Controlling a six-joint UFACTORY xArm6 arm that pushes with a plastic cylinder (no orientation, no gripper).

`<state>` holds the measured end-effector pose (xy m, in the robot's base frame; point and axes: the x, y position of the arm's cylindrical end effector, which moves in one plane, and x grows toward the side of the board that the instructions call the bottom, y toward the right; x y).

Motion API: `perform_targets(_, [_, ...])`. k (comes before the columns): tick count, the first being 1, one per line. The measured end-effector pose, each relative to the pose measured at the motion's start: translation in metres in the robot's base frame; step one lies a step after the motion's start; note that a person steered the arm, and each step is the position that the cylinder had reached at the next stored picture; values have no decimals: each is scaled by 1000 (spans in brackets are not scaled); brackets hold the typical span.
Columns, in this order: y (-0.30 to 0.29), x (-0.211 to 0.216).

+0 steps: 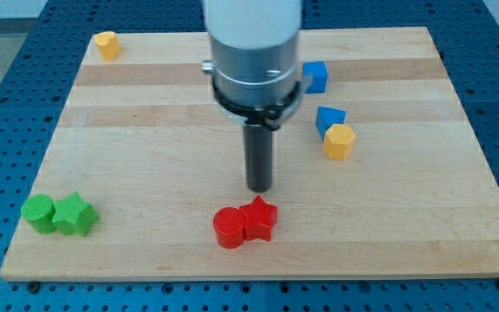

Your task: Slide the yellow hexagon left a bit

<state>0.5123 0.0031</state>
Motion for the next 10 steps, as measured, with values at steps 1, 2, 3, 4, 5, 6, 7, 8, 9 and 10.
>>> perform_targets(1, [1,0])
perform_targets(2, [18,0])
perform_targets(3, [76,0])
perform_targets(4, [133,-5])
perform_targets(5, [145,-33])
perform_targets(6, [145,-50])
perform_targets(7, [144,-66])
perform_targets(8, [126,-78])
perform_targets(9, [103,-77])
perform_targets(10, [102,-64])
